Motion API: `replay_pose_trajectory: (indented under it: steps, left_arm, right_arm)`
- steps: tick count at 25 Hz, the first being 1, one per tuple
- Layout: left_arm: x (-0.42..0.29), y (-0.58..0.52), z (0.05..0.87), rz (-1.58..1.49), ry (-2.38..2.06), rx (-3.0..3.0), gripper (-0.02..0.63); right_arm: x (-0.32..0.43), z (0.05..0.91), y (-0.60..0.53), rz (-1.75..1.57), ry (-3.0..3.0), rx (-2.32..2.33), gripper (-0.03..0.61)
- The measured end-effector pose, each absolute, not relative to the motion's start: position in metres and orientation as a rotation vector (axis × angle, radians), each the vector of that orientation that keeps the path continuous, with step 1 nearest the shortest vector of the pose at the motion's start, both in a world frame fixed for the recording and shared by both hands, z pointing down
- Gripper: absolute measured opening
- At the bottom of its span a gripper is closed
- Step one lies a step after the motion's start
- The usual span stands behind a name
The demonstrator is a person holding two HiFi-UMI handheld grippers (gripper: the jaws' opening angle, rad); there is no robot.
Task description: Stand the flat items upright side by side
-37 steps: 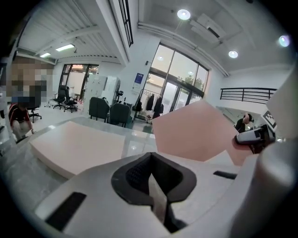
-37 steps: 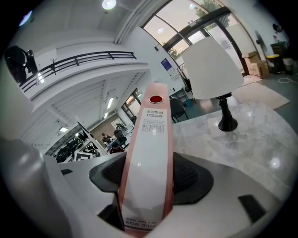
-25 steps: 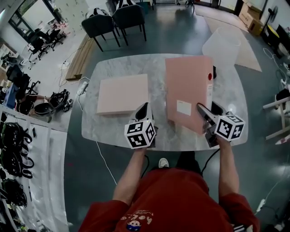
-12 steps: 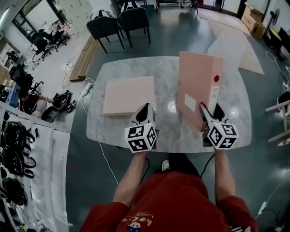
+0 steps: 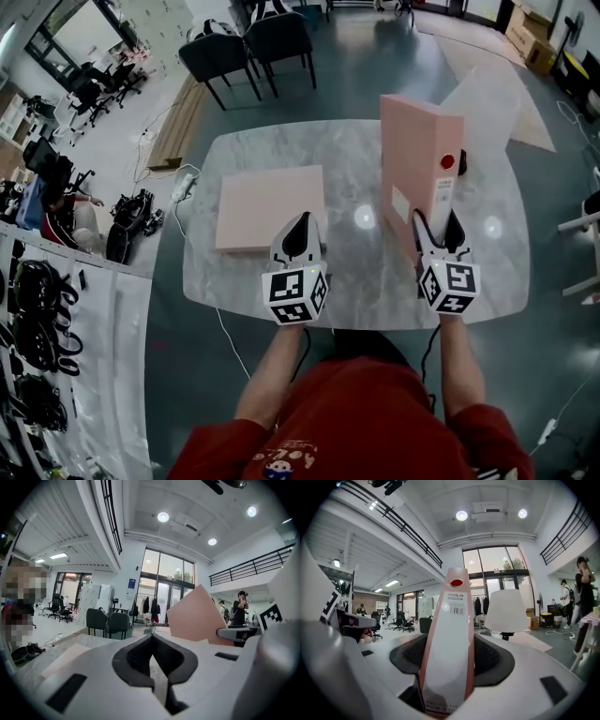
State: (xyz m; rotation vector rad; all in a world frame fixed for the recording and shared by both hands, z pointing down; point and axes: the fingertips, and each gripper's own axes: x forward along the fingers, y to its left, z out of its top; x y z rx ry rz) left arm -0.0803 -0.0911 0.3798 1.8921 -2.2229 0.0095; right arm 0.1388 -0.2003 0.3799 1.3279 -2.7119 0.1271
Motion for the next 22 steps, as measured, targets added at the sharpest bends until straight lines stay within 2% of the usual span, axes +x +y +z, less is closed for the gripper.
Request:
replay_pose_trajectory:
  steps: [9, 22]
  left_arm:
    - [-0.09, -0.127, 0.388, 0.019, -2.197, 1.931, 0.003]
    - [-0.095, -0.152, 0.409, 0.033, -2.14, 1.93, 0.003]
  right_arm:
    - [0.117, 0.395, -0.229, -0.021, -2.667, 1.375, 0.285]
    - [0.101, 0.413, -0.258, -0.069, -2.634, 1.43, 0.286]
